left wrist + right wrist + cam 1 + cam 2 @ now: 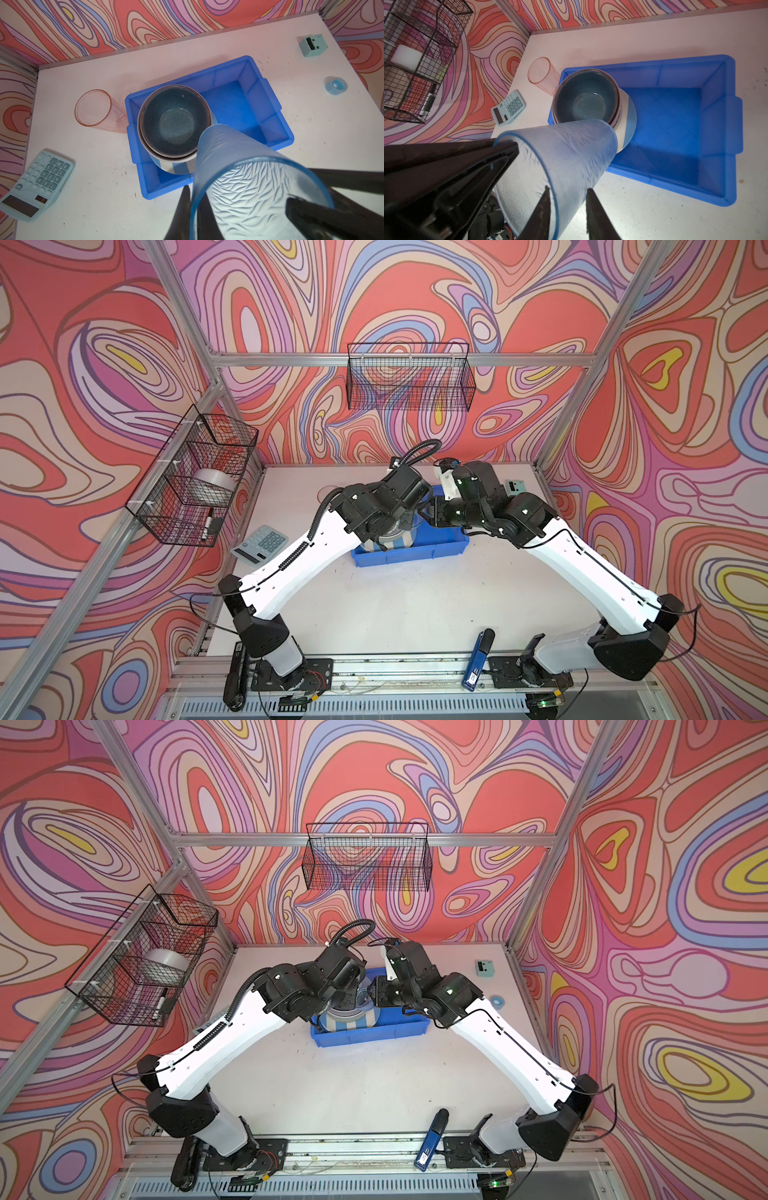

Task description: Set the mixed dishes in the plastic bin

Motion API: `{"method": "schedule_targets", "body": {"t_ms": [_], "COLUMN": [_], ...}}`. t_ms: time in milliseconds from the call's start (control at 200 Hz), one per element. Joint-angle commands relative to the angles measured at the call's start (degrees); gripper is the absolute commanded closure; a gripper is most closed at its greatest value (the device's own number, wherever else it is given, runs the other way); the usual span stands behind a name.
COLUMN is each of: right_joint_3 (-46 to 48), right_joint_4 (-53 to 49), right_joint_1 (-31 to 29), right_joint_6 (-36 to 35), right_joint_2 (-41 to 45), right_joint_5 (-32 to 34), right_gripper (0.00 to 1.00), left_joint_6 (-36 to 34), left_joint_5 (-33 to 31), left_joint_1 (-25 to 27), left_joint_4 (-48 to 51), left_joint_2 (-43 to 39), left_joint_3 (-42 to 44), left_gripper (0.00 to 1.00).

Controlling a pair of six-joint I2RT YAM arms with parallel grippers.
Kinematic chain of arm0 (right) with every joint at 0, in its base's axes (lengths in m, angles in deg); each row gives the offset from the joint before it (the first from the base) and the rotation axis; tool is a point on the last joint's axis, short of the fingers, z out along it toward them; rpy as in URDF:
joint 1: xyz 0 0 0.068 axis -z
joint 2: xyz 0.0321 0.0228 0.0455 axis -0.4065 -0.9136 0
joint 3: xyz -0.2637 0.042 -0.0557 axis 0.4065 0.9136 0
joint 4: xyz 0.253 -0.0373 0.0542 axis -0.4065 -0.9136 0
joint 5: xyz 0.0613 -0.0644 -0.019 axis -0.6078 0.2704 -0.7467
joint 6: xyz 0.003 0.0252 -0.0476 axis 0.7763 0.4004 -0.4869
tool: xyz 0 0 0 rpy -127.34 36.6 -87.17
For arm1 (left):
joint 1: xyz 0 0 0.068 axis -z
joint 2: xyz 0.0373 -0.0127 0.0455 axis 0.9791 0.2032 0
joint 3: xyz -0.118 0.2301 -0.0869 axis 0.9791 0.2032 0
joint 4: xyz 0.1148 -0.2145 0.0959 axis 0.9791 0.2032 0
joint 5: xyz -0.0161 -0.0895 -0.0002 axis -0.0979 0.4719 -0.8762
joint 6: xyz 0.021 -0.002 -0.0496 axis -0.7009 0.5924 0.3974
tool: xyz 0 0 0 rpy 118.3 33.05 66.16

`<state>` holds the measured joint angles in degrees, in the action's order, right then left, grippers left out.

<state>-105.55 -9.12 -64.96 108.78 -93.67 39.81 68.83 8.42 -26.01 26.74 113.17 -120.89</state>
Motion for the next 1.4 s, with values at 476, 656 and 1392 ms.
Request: {"method": "schedule_targets", "body": {"t_ms": [476, 656, 1392], "right_joint_3": [-0.8, -1.1, -1.3], "right_joint_4": [-1.9, -2.1, -3.8], "right_joint_1": [-0.2, -0.2, -0.2], "right_joint_6": [1.4, 1.4, 1.5], "right_joint_2": [-3.5, -4.2, -1.7], "right_joint_5": [4.2, 4.8, 9.0], "right_gripper": [0.79, 0.77, 1.0], "left_joint_6": [-3.7, -3.8, 3.5], "left_joint_5": [-1.7, -1.8, 7.5], "left_joint_1": [2.8, 3.0, 3.1], "left_joint_4": [-1.9, -2.0, -3.4], "left_joint_2": [0.3, 0.0, -4.9], "left_joint_3": [-0.6, -0.6, 4.5], "left_gripper": [1.0, 1.0, 0.77]}}
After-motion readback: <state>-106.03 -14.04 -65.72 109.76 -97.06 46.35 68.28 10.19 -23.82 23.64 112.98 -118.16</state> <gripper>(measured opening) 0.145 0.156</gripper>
